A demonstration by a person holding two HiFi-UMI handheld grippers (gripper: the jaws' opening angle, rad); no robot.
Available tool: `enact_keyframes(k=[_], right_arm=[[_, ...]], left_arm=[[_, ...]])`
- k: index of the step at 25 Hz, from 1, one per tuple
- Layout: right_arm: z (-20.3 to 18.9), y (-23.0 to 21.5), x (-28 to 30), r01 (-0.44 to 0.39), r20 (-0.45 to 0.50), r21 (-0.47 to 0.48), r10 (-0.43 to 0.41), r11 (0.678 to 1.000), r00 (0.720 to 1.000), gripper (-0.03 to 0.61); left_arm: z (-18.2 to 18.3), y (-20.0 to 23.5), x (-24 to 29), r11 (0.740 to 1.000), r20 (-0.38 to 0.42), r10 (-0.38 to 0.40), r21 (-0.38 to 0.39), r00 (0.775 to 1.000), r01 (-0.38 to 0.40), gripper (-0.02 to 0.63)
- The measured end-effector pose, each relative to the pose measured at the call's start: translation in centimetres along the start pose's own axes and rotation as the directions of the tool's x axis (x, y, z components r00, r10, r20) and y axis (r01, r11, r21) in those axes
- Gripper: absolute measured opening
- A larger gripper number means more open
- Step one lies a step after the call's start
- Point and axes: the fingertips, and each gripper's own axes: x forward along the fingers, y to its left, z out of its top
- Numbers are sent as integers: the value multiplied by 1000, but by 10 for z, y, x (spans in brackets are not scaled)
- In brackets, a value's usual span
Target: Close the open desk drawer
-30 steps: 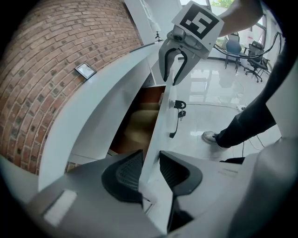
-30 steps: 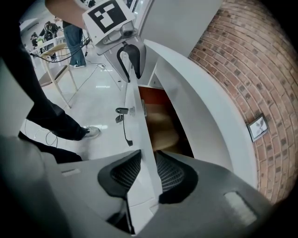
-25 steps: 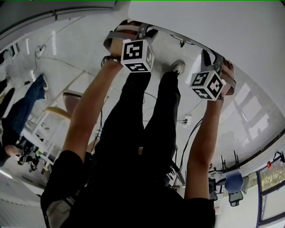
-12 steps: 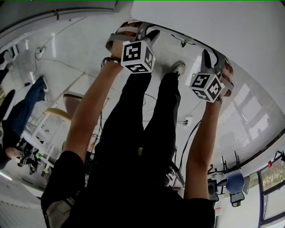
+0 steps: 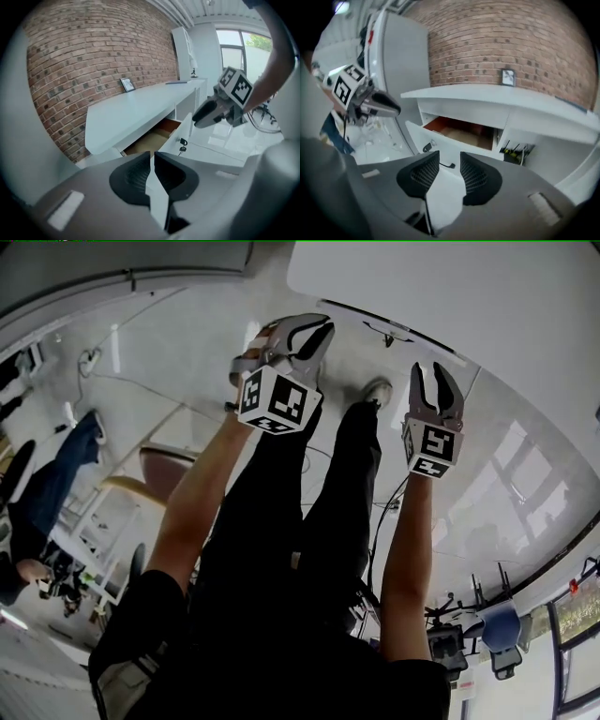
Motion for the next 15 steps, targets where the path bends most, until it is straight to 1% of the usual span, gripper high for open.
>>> enact_keyframes(k=[1, 2, 3, 4, 5, 7, 9, 11, 13, 15], right_arm=[[-5, 3, 3, -25, 21, 116, 22, 993, 1000, 144], [-10, 4, 7, -50, 45, 230, 40, 972, 998, 150], [-15, 5, 11, -72, 72, 337, 51, 939, 996, 156], [-19, 4, 15, -93, 102, 434, 54, 896, 993, 156], [-22, 3, 20, -114, 131, 520, 53, 847, 990, 158], [-29, 1, 30, -152, 179, 658, 44, 737, 983, 158], [-39, -1, 40, -172, 201, 758, 26, 629, 979, 160], [-46, -2, 51, -199, 228, 822, 11, 533, 974, 160], [-50, -4, 61, -231, 260, 860, -2, 456, 966, 160], [-53, -4, 71, -264, 288, 879, -1, 397, 958, 160]], left_arm=[[4, 0, -5, 999, 25, 5, -38, 1000, -4, 38], [8, 1, -9, 997, 49, 12, -76, 999, -8, 26], [12, 1, -13, 993, 75, 19, -114, 997, -10, 18], [16, 2, -17, 988, 105, 25, -151, 994, -9, 18], [20, 3, -20, 982, 138, 31, -188, 990, -4, 18], [29, 6, -28, 970, 195, 41, -244, 980, 8, 18], [37, 10, -36, 967, 237, 45, -254, 971, 18, 18], [42, 10, -41, 967, 261, 47, -256, 964, 22, 18], [44, 8, -43, 967, 272, 47, -253, 961, 24, 18], [44, 5, -45, 969, 273, 38, -247, 961, 32, 18]])
